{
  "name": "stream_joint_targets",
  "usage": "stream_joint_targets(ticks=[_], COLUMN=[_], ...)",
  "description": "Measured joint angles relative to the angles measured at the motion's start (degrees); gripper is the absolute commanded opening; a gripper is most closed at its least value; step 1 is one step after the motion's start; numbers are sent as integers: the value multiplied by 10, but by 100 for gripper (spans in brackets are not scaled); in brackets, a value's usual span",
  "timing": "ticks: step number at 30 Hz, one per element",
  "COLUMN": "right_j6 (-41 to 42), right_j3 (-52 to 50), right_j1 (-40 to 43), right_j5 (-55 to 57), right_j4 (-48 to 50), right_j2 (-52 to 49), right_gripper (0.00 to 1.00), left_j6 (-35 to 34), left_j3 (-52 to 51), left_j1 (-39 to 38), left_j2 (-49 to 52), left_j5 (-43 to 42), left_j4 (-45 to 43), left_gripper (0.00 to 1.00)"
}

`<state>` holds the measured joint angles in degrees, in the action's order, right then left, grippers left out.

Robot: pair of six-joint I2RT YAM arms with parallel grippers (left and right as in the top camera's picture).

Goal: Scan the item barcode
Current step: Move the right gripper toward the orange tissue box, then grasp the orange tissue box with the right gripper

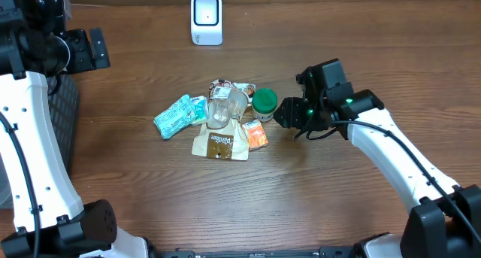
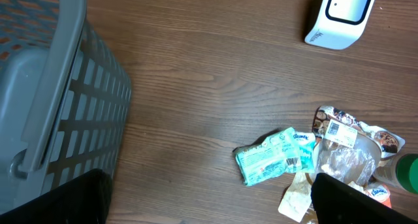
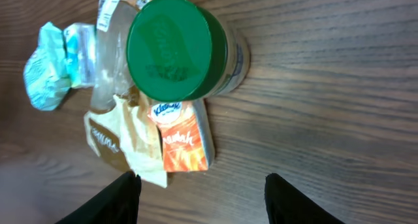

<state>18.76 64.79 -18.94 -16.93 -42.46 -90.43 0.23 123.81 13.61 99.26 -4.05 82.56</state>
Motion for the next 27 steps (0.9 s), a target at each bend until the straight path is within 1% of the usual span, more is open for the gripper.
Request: stream_joint_targets(ticks=[4, 10, 15, 21, 27], right_j6=[7, 12, 20, 22, 28], right_j3=[0, -1, -1, -1, -3], right_j1=[-13, -21, -33, -37, -37], right_j5=[23, 33, 1, -48, -67], right_j4=[14, 41, 68, 62, 60], right_j2=[0, -9, -60, -115, -143], right_gripper=[53, 52, 52, 50, 45], left_j6=[0, 0, 0, 0, 0], left_j3=[0, 0, 0, 0, 0], left_j1=[0, 0, 0, 0, 0], left_j2=[0, 0, 0, 0, 0], left_j5=[0, 0, 0, 0, 0], left_j4=[0, 0, 0, 0, 0], left_gripper=[99, 100, 99, 99, 100])
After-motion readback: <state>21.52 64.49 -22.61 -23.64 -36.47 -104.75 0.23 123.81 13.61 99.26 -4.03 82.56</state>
